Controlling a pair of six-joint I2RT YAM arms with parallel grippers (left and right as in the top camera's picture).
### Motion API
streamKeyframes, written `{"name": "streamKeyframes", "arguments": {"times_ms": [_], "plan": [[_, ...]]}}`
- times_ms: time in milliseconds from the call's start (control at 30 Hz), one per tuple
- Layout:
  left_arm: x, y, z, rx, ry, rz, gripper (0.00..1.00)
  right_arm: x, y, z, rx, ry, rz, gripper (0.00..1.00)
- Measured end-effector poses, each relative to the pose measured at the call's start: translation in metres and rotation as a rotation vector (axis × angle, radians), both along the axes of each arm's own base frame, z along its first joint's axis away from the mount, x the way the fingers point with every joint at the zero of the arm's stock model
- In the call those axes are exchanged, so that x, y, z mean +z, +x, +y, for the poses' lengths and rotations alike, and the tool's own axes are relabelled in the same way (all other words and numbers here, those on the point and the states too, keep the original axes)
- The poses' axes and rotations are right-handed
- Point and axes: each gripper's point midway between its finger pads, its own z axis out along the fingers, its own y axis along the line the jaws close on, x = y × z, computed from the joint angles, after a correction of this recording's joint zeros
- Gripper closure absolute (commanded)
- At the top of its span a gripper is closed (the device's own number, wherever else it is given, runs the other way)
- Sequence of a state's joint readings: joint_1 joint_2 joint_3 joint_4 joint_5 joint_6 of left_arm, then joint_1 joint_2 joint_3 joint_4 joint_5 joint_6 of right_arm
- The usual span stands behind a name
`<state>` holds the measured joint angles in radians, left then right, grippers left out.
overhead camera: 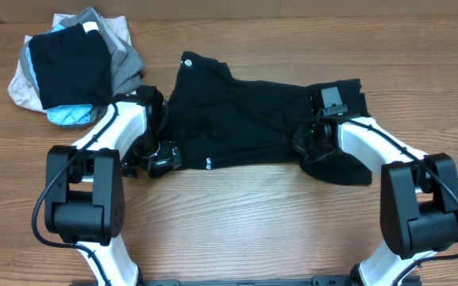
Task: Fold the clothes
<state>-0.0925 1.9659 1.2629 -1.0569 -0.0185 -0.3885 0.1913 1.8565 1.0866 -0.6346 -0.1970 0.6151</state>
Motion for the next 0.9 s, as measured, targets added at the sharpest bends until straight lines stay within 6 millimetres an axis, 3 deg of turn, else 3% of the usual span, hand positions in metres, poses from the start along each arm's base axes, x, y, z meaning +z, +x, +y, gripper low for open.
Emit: {"name": "streamKeyframes", "arguments": {"times_ms": [233, 533, 600, 667, 800, 900], "plan": [[0.000, 0.000, 0.017, 0.049, 0.012, 0.004, 0.03, 0.007, -0.008, -0.019, -0.016, -0.086, 0.088, 0.84], [0.004, -0.015, 0.055, 0.183, 0.094, 0.058, 0.00, 0.044, 0.006, -0.035, -0.033, -0.183, 0.094, 0.81], [0.006, -0.020, 0.065, 0.222, 0.120, 0.073, 0.00, 0.047, 0.003, -0.037, -0.032, -0.195, 0.111, 0.84], [0.007, -0.024, 0.074, 0.256, 0.139, 0.084, 0.00, 0.047, -0.008, -0.040, -0.025, -0.208, 0.153, 0.96], [0.011, -0.027, 0.084, 0.285, 0.168, 0.084, 0.02, 0.047, -0.024, -0.040, -0.019, -0.203, 0.221, 0.96], [0.021, -0.023, 0.085, 0.290, 0.183, 0.043, 0.00, 0.047, -0.026, -0.032, -0.013, -0.166, 0.229, 0.96]]}}
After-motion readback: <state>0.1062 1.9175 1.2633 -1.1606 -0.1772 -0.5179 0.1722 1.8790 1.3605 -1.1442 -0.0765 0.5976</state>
